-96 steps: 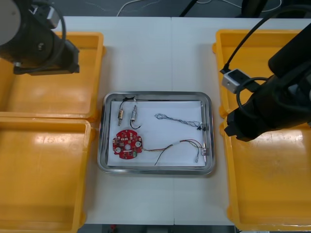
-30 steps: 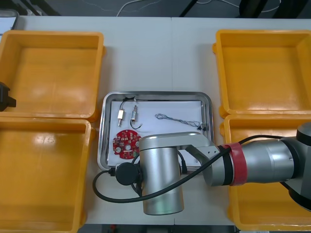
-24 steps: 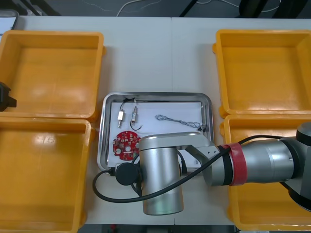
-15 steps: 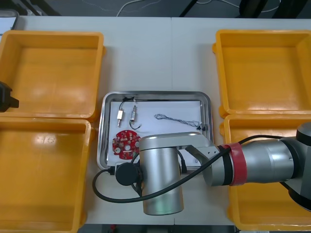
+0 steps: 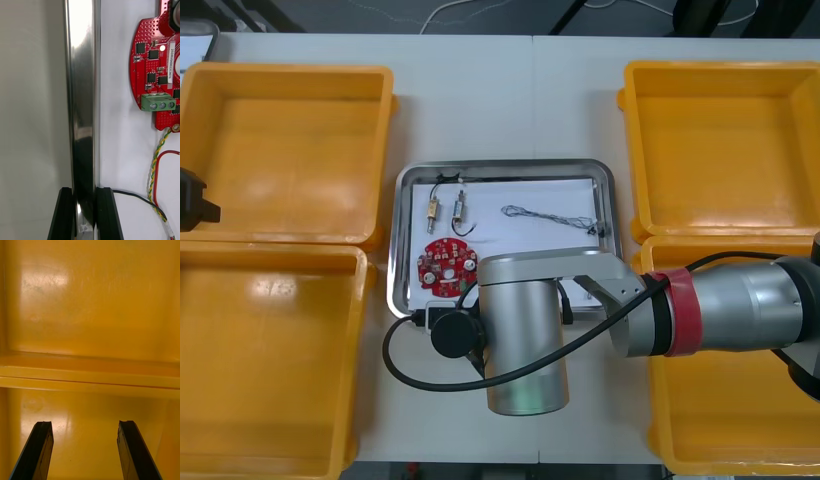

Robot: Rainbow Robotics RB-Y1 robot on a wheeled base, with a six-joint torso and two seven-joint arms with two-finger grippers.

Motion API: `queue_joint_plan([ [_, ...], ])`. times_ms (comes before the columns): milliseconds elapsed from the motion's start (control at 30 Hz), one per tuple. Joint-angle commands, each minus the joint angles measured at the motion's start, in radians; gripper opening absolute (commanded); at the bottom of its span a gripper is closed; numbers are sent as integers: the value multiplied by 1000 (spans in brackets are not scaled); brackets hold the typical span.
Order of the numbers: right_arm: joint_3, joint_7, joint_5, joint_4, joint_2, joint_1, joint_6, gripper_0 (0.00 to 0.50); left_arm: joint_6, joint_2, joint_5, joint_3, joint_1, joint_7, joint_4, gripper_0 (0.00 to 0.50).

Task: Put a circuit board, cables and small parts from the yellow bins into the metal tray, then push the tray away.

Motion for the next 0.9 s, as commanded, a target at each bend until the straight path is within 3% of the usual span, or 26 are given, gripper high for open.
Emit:
queue_joint_plan([
  [33, 8, 30, 16, 7, -38, -72, -17, 0, 7, -10, 9, -6, -35, -78, -11, 500],
  [900, 8, 139, 16, 202, -39, -223, -120, 0, 7, -10, 9, -6, -35, -78, -11, 500],
])
